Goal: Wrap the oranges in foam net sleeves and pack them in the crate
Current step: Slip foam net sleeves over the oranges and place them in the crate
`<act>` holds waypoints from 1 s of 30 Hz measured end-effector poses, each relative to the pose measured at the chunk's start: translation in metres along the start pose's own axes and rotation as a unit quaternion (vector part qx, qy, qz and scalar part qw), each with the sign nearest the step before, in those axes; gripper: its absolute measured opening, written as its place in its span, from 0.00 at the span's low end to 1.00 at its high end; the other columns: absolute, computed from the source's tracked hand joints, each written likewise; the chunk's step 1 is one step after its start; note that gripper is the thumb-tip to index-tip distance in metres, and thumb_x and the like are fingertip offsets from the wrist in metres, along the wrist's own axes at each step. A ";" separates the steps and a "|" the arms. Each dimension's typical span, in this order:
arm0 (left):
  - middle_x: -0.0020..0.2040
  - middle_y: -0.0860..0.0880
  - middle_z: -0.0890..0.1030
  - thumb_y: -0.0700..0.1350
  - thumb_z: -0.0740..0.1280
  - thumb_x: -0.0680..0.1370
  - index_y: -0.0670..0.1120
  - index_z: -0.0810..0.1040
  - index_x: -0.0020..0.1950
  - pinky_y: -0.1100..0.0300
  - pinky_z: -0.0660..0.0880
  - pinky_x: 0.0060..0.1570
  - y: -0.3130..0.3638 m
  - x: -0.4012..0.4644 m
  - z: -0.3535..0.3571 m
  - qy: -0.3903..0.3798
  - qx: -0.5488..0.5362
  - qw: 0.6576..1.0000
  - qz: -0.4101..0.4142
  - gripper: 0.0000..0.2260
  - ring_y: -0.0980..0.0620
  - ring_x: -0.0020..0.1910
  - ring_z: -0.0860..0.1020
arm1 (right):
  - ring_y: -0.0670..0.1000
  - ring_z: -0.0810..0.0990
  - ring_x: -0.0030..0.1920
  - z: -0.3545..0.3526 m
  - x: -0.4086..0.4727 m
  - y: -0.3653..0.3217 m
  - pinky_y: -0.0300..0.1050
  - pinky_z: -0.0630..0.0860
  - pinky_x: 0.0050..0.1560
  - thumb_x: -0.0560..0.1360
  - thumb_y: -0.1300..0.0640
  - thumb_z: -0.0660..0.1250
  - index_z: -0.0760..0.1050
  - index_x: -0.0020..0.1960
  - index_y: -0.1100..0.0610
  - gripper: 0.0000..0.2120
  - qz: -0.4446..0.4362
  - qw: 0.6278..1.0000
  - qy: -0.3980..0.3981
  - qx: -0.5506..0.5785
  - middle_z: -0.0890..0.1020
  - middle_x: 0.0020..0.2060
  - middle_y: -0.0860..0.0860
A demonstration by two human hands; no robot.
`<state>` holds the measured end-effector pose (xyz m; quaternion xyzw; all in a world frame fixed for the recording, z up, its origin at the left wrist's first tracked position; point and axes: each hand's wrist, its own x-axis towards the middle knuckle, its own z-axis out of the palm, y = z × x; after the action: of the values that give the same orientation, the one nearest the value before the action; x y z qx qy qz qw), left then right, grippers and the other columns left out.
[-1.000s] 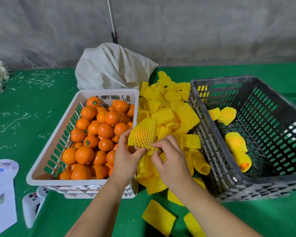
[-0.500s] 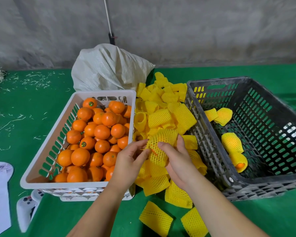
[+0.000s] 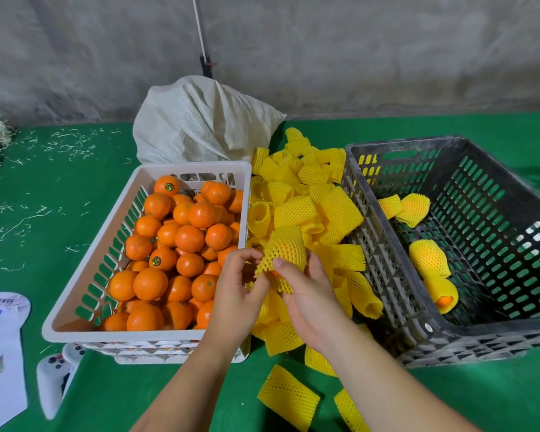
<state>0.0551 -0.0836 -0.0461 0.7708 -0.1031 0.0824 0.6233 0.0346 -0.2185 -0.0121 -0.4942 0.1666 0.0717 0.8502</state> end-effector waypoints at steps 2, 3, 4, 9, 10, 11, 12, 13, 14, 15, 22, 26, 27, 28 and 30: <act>0.47 0.50 0.78 0.44 0.65 0.82 0.59 0.77 0.58 0.59 0.70 0.38 -0.001 0.000 -0.001 0.005 -0.018 1.000 -0.005 0.10 0.54 0.39 0.73 | 0.55 0.80 0.65 -0.001 0.000 -0.002 0.63 0.69 0.71 0.76 0.55 0.74 0.62 0.77 0.45 0.34 -0.002 1.000 -0.008 0.025 0.80 0.67 0.52; 0.43 0.52 0.76 0.45 0.64 0.82 0.59 0.77 0.59 0.61 0.68 0.36 -0.001 0.000 -0.001 0.009 -0.022 1.000 -0.001 0.09 0.55 0.35 0.71 | 0.56 0.81 0.65 -0.002 0.001 -0.004 0.66 0.70 0.71 0.75 0.52 0.74 0.64 0.76 0.45 0.33 0.000 0.999 -0.013 0.044 0.80 0.66 0.53; 0.41 0.53 0.75 0.46 0.64 0.83 0.58 0.76 0.59 0.62 0.67 0.34 -0.002 -0.001 -0.002 0.015 -0.022 1.000 0.006 0.08 0.56 0.34 0.70 | 0.57 0.81 0.64 -0.002 0.001 -0.005 0.67 0.70 0.70 0.73 0.49 0.76 0.65 0.75 0.46 0.34 0.003 0.998 -0.013 0.057 0.81 0.66 0.54; 0.44 0.53 0.76 0.51 0.65 0.82 0.62 0.75 0.58 0.59 0.70 0.38 0.000 -0.008 0.005 0.054 0.021 0.997 0.044 0.06 0.52 0.39 0.74 | 0.56 0.81 0.64 0.002 0.002 -0.003 0.65 0.70 0.71 0.65 0.39 0.79 0.73 0.67 0.46 0.34 -0.014 0.996 0.060 0.066 0.83 0.62 0.51; 0.46 0.55 0.76 0.51 0.65 0.82 0.63 0.75 0.57 0.60 0.72 0.41 0.001 -0.009 0.005 0.055 0.039 0.996 0.058 0.07 0.52 0.42 0.75 | 0.56 0.80 0.65 0.004 0.001 -0.002 0.64 0.71 0.69 0.65 0.38 0.78 0.74 0.66 0.46 0.32 -0.019 0.994 0.080 0.076 0.83 0.62 0.50; 0.49 0.57 0.77 0.50 0.66 0.82 0.62 0.76 0.57 0.63 0.73 0.44 0.001 -0.009 0.005 0.048 0.064 0.994 0.079 0.07 0.52 0.46 0.77 | 0.55 0.81 0.64 0.007 0.000 -0.001 0.60 0.75 0.65 0.65 0.37 0.77 0.74 0.65 0.45 0.32 -0.026 0.991 0.099 0.092 0.84 0.61 0.50; 0.51 0.59 0.76 0.48 0.66 0.82 0.61 0.76 0.57 0.66 0.73 0.47 0.002 -0.010 0.005 0.031 0.092 0.990 0.105 0.07 0.53 0.49 0.78 | 0.53 0.81 0.63 0.010 0.000 -0.001 0.55 0.78 0.59 0.64 0.37 0.77 0.74 0.65 0.44 0.32 -0.030 0.988 0.110 0.105 0.83 0.61 0.49; 0.53 0.59 0.75 0.47 0.66 0.82 0.58 0.76 0.58 0.67 0.72 0.49 0.001 -0.012 0.005 0.008 0.120 0.984 0.132 0.07 0.55 0.51 0.77 | 0.52 0.81 0.62 0.012 -0.001 -0.001 0.50 0.79 0.54 0.63 0.36 0.77 0.74 0.64 0.43 0.33 -0.030 0.988 0.109 0.109 0.83 0.61 0.49; 0.53 0.59 0.75 0.46 0.66 0.82 0.56 0.76 0.58 0.68 0.72 0.51 0.000 -0.013 0.005 -0.014 0.144 0.977 0.158 0.07 0.57 0.52 0.77 | 0.51 0.81 0.61 0.015 -0.003 -0.002 0.47 0.79 0.50 0.62 0.37 0.78 0.73 0.64 0.41 0.33 -0.028 0.990 0.097 0.102 0.82 0.61 0.48; 0.53 0.58 0.74 0.45 0.66 0.82 0.54 0.76 0.59 0.69 0.71 0.52 -0.002 -0.014 0.006 -0.028 0.159 0.971 0.177 0.07 0.58 0.53 0.76 | 0.51 0.82 0.60 0.015 -0.005 -0.003 0.45 0.80 0.49 0.62 0.39 0.79 0.72 0.65 0.40 0.34 -0.025 0.993 0.076 0.084 0.82 0.61 0.48; 0.56 0.52 0.73 0.54 0.70 0.80 0.55 0.71 0.62 0.63 0.72 0.50 -0.001 -0.008 0.004 -0.058 0.054 0.992 0.101 0.14 0.49 0.53 0.75 | 0.48 0.78 0.65 -0.002 -0.009 -0.018 0.46 0.76 0.61 0.79 0.57 0.70 0.52 0.80 0.36 0.39 -0.015 0.999 -0.038 -0.012 0.77 0.68 0.49; 0.73 0.55 0.72 0.68 0.66 0.80 0.63 0.64 0.76 0.57 0.75 0.65 0.005 0.002 -0.003 -0.032 -0.099 0.993 -0.051 0.27 0.52 0.71 0.74 | 0.42 0.74 0.67 -0.009 -0.010 -0.026 0.42 0.65 0.67 0.83 0.64 0.63 0.48 0.81 0.35 0.39 0.001 0.991 -0.114 -0.073 0.72 0.74 0.44; 0.75 0.55 0.73 0.67 0.66 0.80 0.62 0.65 0.78 0.56 0.75 0.67 0.004 0.004 -0.004 -0.049 -0.119 0.990 -0.062 0.27 0.53 0.73 0.74 | 0.43 0.73 0.68 -0.009 -0.011 -0.027 0.42 0.64 0.68 0.83 0.65 0.62 0.49 0.81 0.35 0.39 0.007 0.988 -0.128 -0.081 0.70 0.75 0.45; 0.73 0.54 0.77 0.65 0.66 0.81 0.59 0.70 0.77 0.57 0.76 0.66 0.004 0.004 -0.005 -0.069 -0.128 0.987 -0.065 0.26 0.52 0.72 0.76 | 0.43 0.73 0.69 -0.010 -0.011 -0.028 0.42 0.66 0.68 0.82 0.67 0.61 0.52 0.81 0.36 0.38 0.008 0.987 -0.139 -0.085 0.70 0.76 0.45; 0.60 0.54 0.84 0.64 0.68 0.81 0.57 0.79 0.67 0.62 0.78 0.56 0.004 0.003 -0.007 -0.088 -0.118 0.987 -0.064 0.18 0.53 0.59 0.82 | 0.45 0.75 0.69 -0.012 -0.012 -0.030 0.43 0.70 0.69 0.81 0.70 0.60 0.58 0.80 0.38 0.37 0.002 0.985 -0.146 -0.091 0.73 0.74 0.46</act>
<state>0.0566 -0.0780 -0.0405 0.7013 -0.1173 -0.0385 0.7021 0.0299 -0.2440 0.0112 -0.5530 0.0344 0.1596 0.8170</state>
